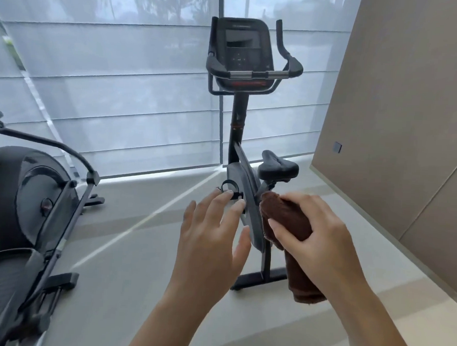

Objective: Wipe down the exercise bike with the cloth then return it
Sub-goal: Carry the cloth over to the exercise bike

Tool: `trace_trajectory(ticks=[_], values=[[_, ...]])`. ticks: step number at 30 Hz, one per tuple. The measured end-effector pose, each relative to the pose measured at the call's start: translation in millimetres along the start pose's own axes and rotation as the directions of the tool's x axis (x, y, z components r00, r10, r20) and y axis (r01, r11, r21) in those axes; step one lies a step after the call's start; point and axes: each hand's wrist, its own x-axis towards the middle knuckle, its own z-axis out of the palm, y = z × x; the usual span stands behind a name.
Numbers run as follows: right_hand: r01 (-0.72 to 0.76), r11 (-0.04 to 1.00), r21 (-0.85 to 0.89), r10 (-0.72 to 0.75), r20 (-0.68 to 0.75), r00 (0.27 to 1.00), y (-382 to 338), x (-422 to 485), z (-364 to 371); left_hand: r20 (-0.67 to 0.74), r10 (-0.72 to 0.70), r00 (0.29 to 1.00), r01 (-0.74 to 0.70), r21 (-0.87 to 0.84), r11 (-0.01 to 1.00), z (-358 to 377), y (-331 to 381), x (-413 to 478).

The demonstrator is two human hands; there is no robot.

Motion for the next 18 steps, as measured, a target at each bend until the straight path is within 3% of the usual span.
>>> trace_trajectory(ticks=[9,18], values=[[-0.039,0.996,-0.076,0.036,-0.046,0.998,72.8,131.7,63.7,-0.016,0.024,1.0,-0.025,-0.1,0.995,110.9,-78.6,123.6],[-0.01,0.999,-0.036,0.008,-0.044,0.999,110.3,335.6,181.2,-0.057,-0.013,0.998,0.009,-0.056,0.998,190.2,-228.0,278.3]])
